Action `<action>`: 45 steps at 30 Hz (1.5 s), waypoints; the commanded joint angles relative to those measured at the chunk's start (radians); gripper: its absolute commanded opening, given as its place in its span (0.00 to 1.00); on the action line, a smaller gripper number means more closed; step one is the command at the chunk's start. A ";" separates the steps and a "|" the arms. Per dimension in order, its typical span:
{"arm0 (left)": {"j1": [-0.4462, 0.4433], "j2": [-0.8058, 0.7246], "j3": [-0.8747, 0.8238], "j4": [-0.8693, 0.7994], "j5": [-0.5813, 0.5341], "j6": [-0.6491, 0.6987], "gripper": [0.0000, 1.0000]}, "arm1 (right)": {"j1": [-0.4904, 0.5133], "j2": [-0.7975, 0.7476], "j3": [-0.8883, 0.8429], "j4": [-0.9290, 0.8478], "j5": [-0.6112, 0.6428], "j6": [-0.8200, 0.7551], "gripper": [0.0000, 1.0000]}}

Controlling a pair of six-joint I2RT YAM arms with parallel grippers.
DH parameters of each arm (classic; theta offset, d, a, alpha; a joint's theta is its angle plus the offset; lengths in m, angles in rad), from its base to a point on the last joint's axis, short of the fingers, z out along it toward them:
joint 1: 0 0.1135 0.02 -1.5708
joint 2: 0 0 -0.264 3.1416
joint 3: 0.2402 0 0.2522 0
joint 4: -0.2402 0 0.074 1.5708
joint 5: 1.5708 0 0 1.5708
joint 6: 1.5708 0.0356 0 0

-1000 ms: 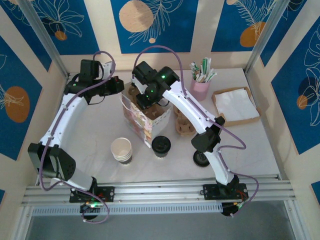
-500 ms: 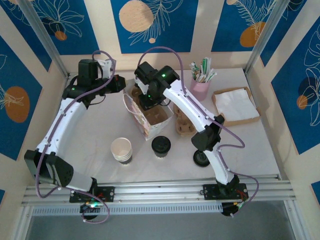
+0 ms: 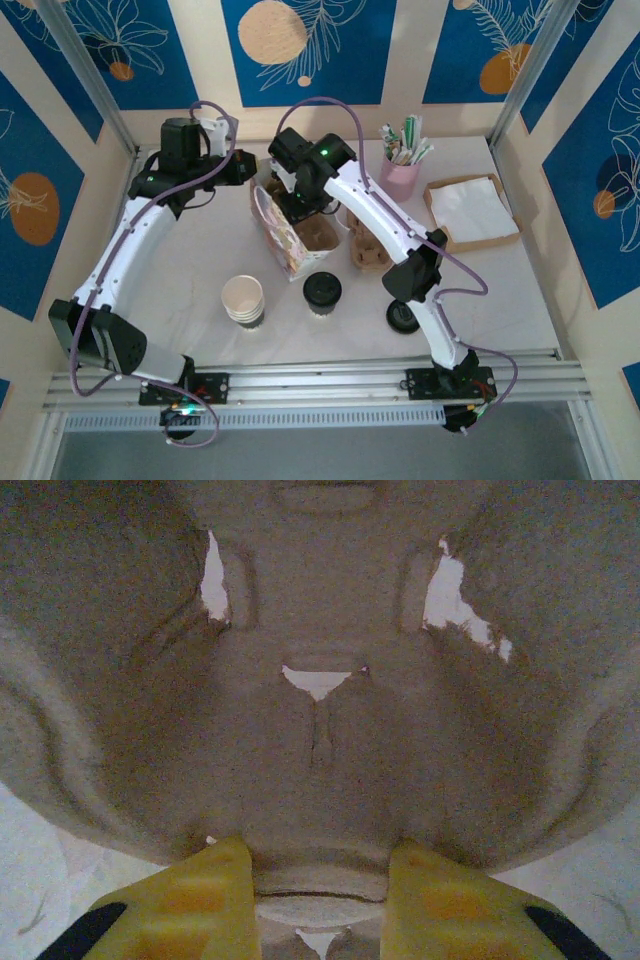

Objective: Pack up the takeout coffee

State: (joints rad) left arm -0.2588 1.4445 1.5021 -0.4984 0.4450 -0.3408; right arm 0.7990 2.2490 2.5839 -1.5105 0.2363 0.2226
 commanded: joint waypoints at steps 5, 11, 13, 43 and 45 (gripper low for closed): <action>-0.025 -0.039 -0.011 0.075 0.022 0.004 0.00 | 0.024 0.061 0.034 -0.060 0.038 0.030 0.27; -0.027 -0.044 -0.017 0.067 0.012 0.006 0.00 | 0.054 0.041 0.036 -0.077 0.163 0.041 0.27; -0.027 -0.048 -0.023 0.066 0.006 0.007 0.00 | 0.067 0.030 0.034 -0.074 0.198 0.040 0.27; -0.027 -0.061 -0.049 0.083 0.006 0.007 0.00 | 0.047 0.037 0.001 -0.085 0.150 0.075 0.28; -0.027 -0.060 -0.054 0.094 0.010 0.003 0.00 | 0.042 0.042 0.002 -0.082 0.144 0.080 0.28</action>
State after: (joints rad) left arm -0.2775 1.4151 1.4563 -0.4553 0.4446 -0.3408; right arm 0.8505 2.2818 2.5782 -1.5608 0.4244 0.2756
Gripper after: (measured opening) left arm 0.041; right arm 0.279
